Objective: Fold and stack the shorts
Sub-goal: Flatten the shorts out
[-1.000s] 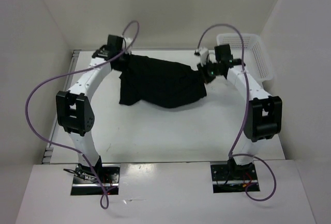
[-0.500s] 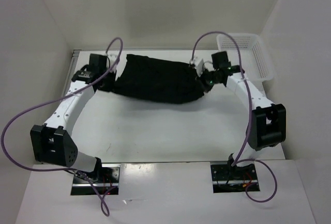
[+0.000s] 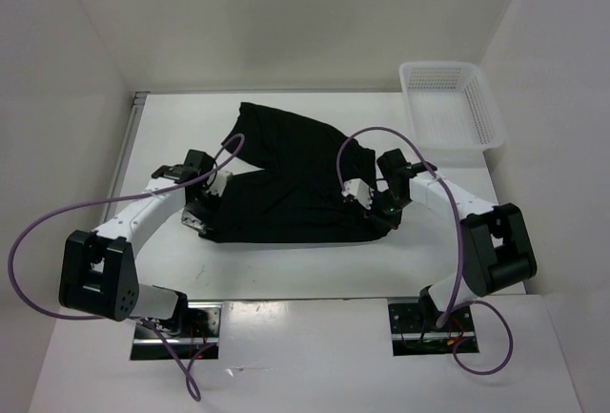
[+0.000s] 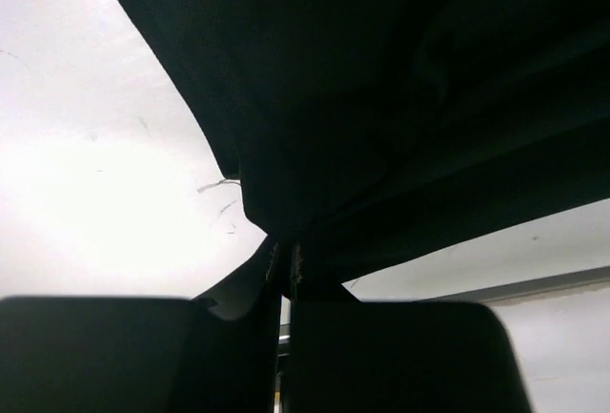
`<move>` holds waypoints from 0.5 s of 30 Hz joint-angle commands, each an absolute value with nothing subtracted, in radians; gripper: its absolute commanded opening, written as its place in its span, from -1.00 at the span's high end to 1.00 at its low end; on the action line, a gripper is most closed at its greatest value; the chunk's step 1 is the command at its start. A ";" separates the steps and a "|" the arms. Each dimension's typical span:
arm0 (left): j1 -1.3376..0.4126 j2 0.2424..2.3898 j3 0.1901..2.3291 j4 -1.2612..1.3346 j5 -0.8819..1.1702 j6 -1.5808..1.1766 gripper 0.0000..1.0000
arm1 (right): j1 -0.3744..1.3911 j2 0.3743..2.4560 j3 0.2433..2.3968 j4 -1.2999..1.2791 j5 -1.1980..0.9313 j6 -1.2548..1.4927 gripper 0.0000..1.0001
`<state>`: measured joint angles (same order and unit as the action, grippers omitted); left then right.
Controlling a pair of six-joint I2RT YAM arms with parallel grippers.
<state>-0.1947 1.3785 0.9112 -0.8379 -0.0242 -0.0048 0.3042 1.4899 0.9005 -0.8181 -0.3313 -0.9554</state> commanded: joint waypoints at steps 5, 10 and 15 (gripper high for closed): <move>-0.207 1.361 0.911 -1.042 0.032 0.000 0.58 | 0.305 1.440 0.882 -0.928 -0.223 -1.080 1.00; -0.207 1.381 0.997 -1.128 0.051 0.000 -0.02 | 0.305 1.419 0.883 -0.919 -0.140 -1.091 -0.34; -0.138 1.443 1.150 -0.804 0.006 0.000 -0.02 | 0.174 1.318 1.072 -0.839 -0.277 -0.980 -0.55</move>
